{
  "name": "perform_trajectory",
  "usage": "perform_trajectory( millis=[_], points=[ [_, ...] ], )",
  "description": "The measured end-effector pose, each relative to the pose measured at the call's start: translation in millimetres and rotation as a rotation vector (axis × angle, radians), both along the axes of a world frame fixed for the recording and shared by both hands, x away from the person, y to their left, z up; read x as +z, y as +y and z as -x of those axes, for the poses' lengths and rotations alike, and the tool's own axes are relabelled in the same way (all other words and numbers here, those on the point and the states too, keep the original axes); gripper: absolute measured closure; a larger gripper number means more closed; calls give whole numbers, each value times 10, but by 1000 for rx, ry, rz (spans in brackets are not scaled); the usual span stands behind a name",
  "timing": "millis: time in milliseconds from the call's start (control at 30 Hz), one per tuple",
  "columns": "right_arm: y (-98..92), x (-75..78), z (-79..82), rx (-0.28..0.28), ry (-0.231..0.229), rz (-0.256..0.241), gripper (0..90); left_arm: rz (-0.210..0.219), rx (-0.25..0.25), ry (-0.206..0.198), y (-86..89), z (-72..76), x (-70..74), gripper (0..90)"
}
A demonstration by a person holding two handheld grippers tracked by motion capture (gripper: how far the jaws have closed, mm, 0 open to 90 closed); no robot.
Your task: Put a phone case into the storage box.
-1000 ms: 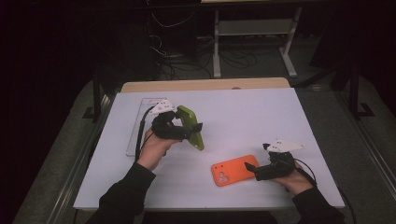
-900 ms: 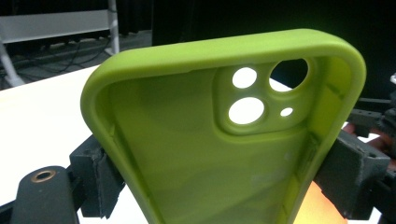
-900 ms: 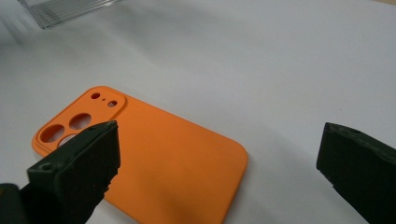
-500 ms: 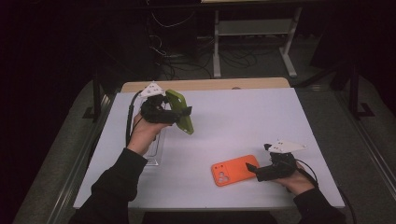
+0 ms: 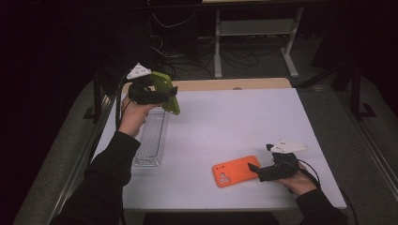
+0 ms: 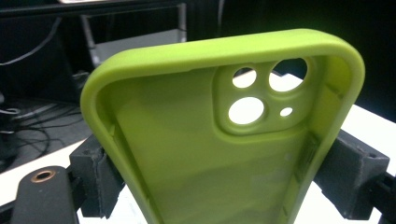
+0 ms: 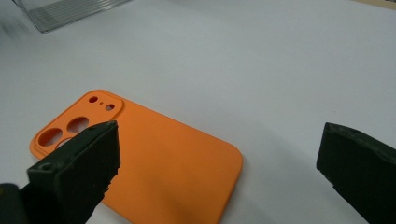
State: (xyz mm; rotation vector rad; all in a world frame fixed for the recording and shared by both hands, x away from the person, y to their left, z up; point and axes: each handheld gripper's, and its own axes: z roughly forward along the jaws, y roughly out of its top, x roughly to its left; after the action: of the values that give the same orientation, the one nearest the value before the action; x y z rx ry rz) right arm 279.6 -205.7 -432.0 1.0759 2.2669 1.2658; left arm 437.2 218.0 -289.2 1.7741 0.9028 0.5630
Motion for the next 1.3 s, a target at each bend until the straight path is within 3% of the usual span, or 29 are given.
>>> perform_trajectory(
  millis=[300,467,667,800,1033,1067,1300],
  points=[
    [-8,1,-3,-2,-1,-3,0,-12,133,-20,125,-202,1,139],
    [-9,8,1,-3,-5,-3,0,-68,210,-18,157,-309,-103,139],
    [-16,11,1,-6,-4,-7,0,-88,287,1,212,-441,-249,138],
    [-21,11,-1,-6,-3,-10,0,-87,339,37,229,-540,-371,138],
    [-39,14,0,-6,-3,-20,0,-124,387,60,222,-657,-552,137],
    [-44,16,3,-6,-1,-22,0,-112,400,60,216,-664,-582,137],
    [-65,21,7,-13,0,-40,0,-137,421,78,217,-713,-800,135]
  ],
)
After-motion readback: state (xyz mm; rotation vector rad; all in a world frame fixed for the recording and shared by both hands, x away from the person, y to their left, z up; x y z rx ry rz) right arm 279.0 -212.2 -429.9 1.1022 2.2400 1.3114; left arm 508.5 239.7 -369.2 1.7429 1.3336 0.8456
